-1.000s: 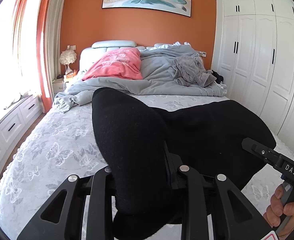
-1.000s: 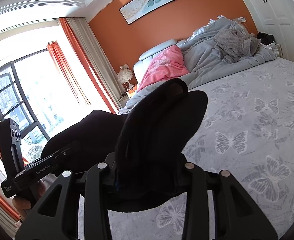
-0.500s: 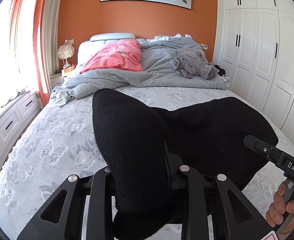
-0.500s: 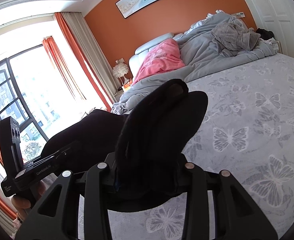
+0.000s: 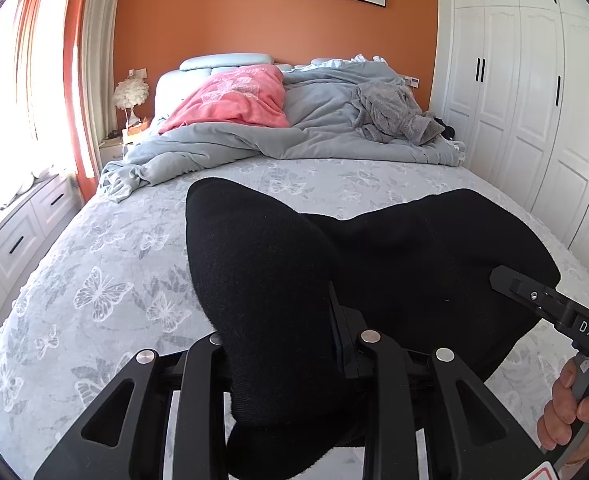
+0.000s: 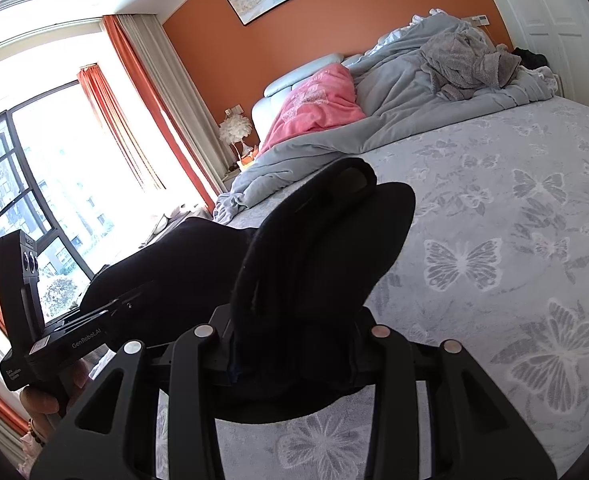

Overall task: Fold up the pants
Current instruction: 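Lower the pants onto the bed and open both grippers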

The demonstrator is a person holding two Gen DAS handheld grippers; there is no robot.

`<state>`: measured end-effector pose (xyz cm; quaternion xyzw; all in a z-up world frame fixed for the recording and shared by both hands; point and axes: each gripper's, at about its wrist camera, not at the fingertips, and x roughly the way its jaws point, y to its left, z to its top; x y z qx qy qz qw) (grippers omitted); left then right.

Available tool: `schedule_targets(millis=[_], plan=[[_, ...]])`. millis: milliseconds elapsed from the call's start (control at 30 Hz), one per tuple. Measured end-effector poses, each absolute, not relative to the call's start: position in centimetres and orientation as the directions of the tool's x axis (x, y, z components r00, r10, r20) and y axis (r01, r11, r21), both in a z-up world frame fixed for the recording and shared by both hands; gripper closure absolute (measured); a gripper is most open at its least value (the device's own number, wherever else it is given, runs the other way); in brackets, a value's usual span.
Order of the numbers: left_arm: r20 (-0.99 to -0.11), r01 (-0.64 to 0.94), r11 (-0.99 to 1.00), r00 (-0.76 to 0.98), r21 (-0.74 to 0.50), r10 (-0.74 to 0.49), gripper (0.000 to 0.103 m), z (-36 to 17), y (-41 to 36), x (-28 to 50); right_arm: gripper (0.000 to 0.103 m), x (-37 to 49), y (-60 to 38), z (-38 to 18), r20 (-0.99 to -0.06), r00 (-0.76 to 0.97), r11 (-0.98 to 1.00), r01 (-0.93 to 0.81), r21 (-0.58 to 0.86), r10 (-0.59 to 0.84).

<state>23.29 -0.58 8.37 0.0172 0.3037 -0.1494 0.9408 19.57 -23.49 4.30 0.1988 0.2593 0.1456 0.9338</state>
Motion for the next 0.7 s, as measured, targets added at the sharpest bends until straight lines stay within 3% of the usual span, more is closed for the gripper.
schedule_targets(millis=[67,133,200,267,300,333,400,467,500,533,600,633,700], plan=[[-0.591,0.294,0.953,0.757,-0.070,-0.277,0.078,7.4,-0.5,23.8,0.067,20.1,-23.6,2.9,-0.452,0.813,0.882,-0.150,0.446,0.367],[-0.614,0.294,0.953,0.739,-0.075,-0.276,0.074,5.5,-0.4,24.6,0.058,21.2,-23.9,0.3,-0.496,0.792,0.890,-0.127,0.438,0.357],[-0.665,0.290,0.955,0.700,-0.067,-0.259,0.066,1.9,-0.3,25.9,0.042,22.8,-24.3,-3.6,-0.599,0.740,0.922,-0.074,0.380,0.306],[-0.762,0.285,0.957,0.606,-0.060,-0.229,0.062,-3.1,0.2,27.4,0.040,23.4,-25.9,-7.8,-0.717,0.675,0.961,0.043,0.272,0.173],[-0.820,0.267,0.960,0.527,-0.089,-0.223,0.062,-5.7,1.1,27.8,0.030,22.8,-27.2,-8.6,-0.710,0.670,0.945,0.041,0.325,0.215],[-0.821,0.228,0.958,0.503,-0.173,-0.268,0.062,-6.7,2.7,27.3,0.029,21.5,-28.6,-8.5,-0.667,0.700,0.912,0.052,0.407,0.257],[-0.747,0.160,0.937,0.569,-0.311,-0.345,0.059,-5.7,5.6,25.7,0.021,20.6,-29.9,-7.3,-0.631,0.728,0.885,0.072,0.460,0.269],[-0.739,0.141,0.935,0.579,-0.326,-0.345,0.059,-4.5,6.2,26.0,0.019,21.5,-30.1,-6.5,-0.605,0.728,0.856,0.048,0.515,0.323],[-0.744,0.139,0.931,0.567,-0.338,-0.354,0.055,-4.4,5.9,26.7,0.018,22.4,-29.9,-6.6,-0.606,0.712,0.840,0.041,0.542,0.356],[-0.751,0.131,0.930,0.555,-0.344,-0.356,0.045,-4.5,5.7,27.5,0.016,23.4,-29.3,-6.9,-0.619,0.687,0.832,0.039,0.553,0.379],[-0.791,0.099,0.939,0.515,-0.328,-0.331,0.040,-5.6,4.9,29.0,0.016,25.0,-28.1,-8.2,-0.679,0.637,0.849,0.070,0.524,0.367],[-0.808,0.078,0.947,0.503,-0.311,-0.307,0.040,-5.8,4.7,29.6,0.024,25.6,-27.5,-9.2,-0.703,0.608,0.853,0.078,0.516,0.370],[-0.808,0.061,0.942,0.498,-0.330,-0.315,0.044,-6.6,4.6,30.0,0.051,25.8,-26.5,-10.3,-0.701,0.598,0.848,0.065,0.525,0.388]])
